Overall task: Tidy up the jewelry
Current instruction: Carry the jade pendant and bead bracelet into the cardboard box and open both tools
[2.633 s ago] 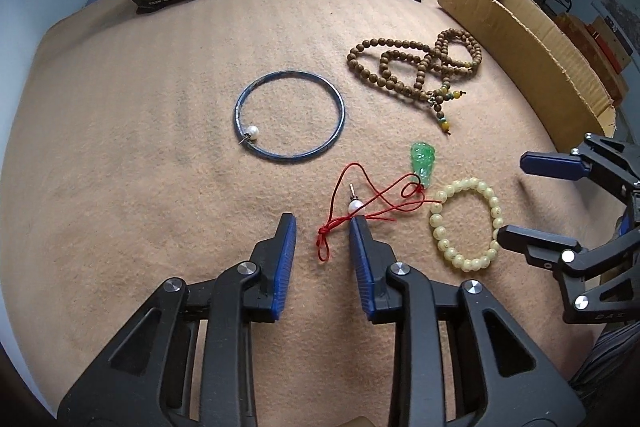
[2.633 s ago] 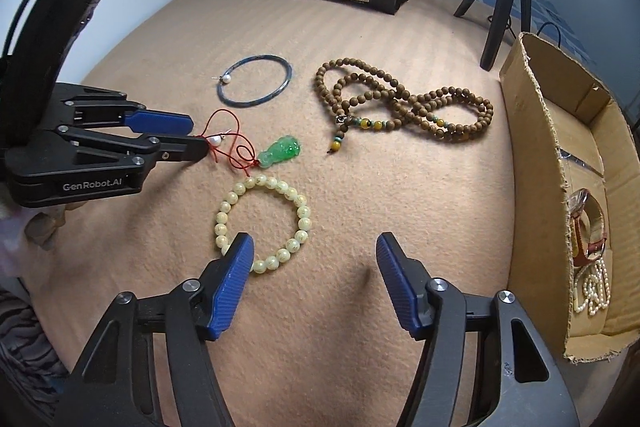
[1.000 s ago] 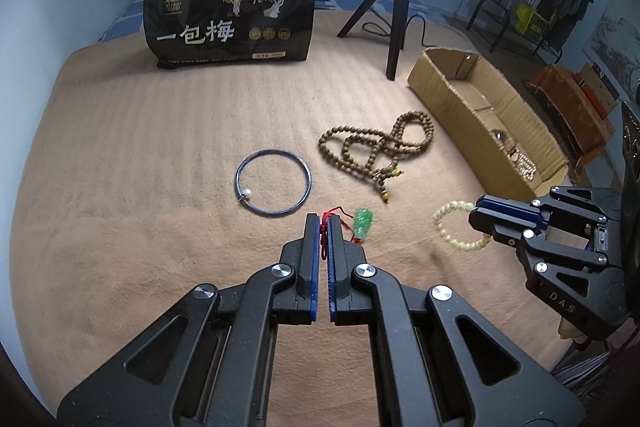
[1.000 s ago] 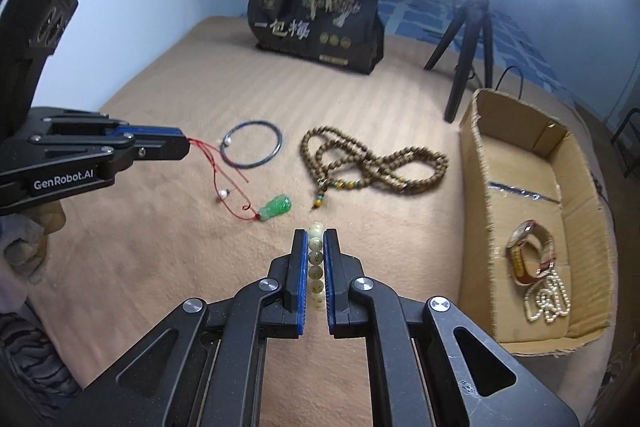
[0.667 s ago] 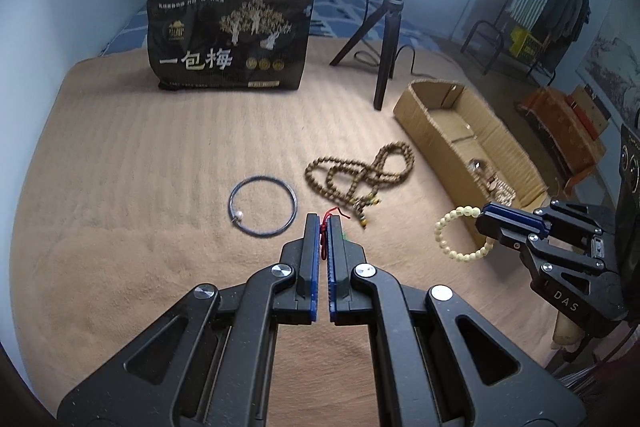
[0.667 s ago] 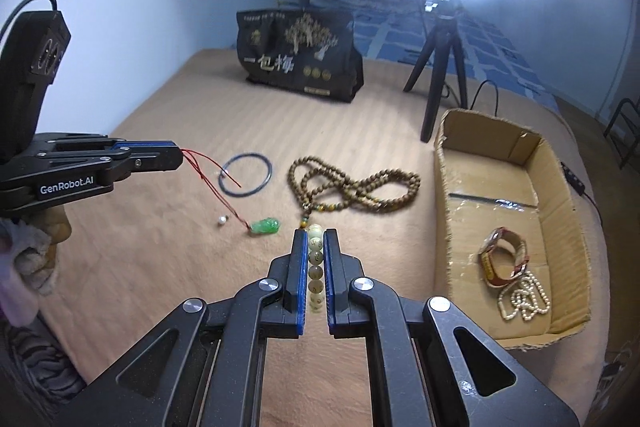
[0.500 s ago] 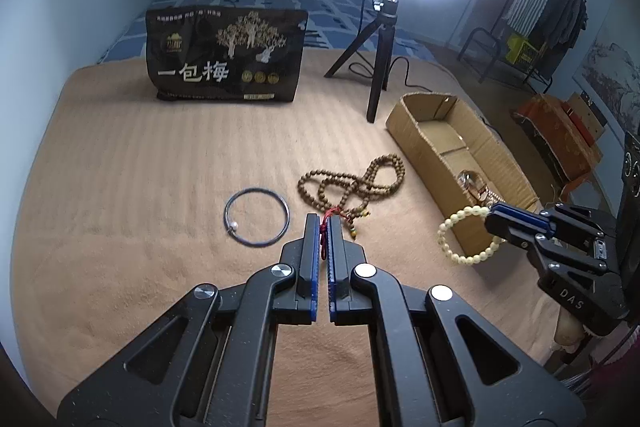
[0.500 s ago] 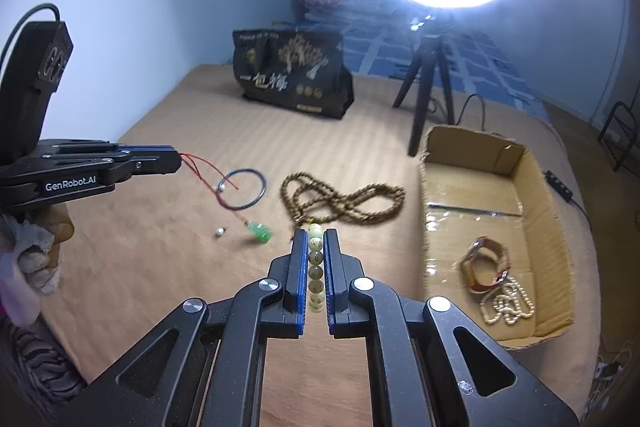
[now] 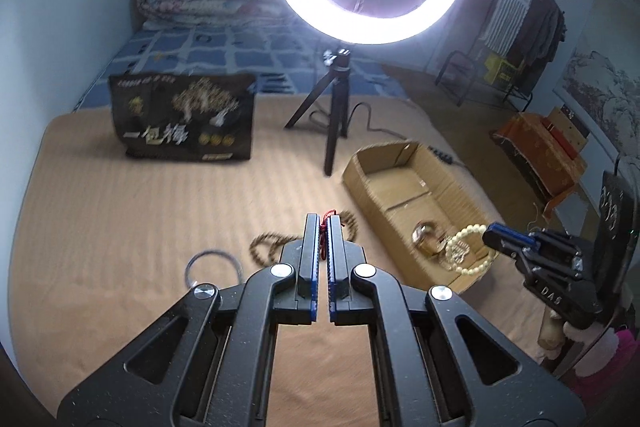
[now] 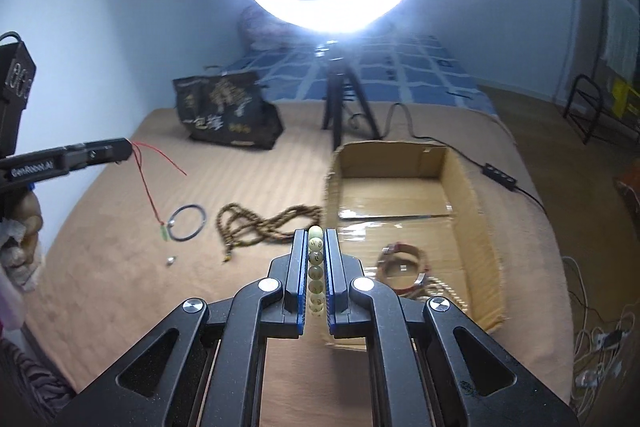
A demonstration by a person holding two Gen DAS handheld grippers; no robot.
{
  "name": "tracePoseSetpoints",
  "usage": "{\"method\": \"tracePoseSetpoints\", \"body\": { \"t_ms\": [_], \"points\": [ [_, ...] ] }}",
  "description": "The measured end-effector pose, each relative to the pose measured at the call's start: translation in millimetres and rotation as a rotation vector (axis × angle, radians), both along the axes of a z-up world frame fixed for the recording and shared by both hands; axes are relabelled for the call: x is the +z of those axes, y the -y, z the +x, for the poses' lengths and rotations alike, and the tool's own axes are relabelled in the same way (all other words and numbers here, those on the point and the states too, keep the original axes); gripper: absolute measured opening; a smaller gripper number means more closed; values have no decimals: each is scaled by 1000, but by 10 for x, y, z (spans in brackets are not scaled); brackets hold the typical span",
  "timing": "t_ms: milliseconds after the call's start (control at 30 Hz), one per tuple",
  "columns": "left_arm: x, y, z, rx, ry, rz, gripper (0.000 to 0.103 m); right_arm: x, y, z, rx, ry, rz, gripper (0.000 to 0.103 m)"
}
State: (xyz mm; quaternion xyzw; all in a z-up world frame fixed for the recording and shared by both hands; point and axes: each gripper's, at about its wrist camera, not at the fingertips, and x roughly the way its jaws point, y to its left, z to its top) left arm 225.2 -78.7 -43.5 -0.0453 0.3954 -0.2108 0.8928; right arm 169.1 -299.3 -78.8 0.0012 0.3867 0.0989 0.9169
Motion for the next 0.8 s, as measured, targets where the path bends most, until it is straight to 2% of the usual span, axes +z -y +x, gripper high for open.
{"method": "tracePoseSetpoints", "body": {
  "t_ms": [400, 800],
  "points": [
    [298, 866, 398, -95, 78, -2, 1, -80, 441, 46, -71, -8, -1, 6],
    [113, 1463, 778, -129, 58, 8, 1, -203, 776, 161, -117, -26, 9, 6]
  ]
}}
